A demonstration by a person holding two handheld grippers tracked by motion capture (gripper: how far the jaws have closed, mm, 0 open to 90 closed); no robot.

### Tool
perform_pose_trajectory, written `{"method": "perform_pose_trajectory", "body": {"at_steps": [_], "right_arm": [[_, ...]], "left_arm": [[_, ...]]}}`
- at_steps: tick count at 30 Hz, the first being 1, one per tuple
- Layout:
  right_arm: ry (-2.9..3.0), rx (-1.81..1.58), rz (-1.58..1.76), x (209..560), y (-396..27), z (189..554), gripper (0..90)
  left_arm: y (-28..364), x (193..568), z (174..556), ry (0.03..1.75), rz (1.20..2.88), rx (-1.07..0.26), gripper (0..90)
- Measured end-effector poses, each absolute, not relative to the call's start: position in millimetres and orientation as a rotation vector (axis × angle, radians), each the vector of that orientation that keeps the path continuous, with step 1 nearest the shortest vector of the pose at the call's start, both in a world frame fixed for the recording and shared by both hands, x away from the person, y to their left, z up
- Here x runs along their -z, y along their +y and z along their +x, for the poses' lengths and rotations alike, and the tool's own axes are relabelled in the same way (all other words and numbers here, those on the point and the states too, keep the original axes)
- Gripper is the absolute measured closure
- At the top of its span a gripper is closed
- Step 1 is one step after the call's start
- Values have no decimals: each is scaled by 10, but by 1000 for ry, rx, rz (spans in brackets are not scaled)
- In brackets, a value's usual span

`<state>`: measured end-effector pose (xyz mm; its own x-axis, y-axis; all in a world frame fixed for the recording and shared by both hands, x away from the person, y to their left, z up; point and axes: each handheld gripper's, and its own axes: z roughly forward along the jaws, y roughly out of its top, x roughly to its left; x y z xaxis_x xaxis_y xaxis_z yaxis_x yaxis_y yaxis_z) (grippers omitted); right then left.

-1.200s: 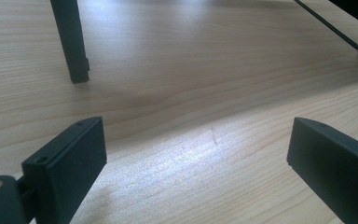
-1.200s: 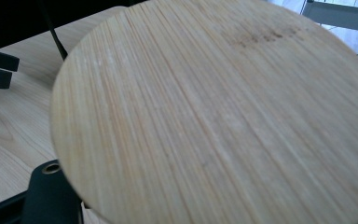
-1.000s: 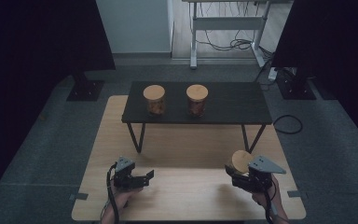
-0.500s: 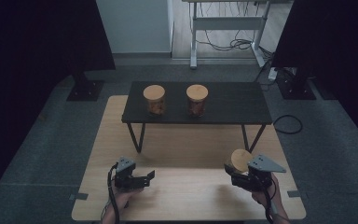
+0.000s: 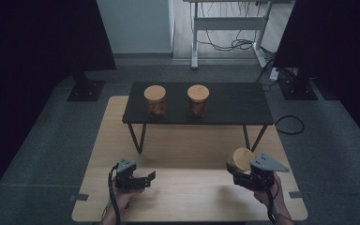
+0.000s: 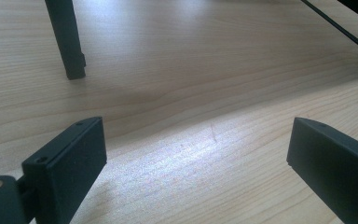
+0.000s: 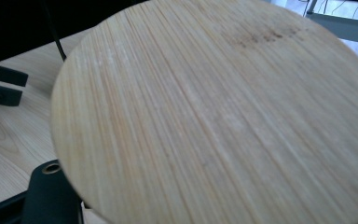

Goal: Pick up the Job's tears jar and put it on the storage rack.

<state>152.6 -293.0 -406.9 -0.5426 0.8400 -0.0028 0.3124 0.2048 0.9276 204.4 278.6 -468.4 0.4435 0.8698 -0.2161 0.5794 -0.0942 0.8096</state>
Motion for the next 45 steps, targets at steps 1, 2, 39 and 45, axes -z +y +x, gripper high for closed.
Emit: {"method": "perform_pose_trajectory", "body": {"at_steps": [1,2,39,45], "right_arm": [[1963,-1331,1067,4061,-2937,1531,246],[1961,-1334,1068,4049,-2938,1533,246],[2012,-1311,973,3676,-2846,1645,246],[2020,-1307,980,3624,-2863,1690,246]], "left_arm": [[2787,4684,2043,1242,1785,-401,42],[2788,4684,2042,1242,1784,-401,42],[2763,4689,2052,1239,1789,-393,42],[2769,4695,2059,1243,1791,-393,42]]}}
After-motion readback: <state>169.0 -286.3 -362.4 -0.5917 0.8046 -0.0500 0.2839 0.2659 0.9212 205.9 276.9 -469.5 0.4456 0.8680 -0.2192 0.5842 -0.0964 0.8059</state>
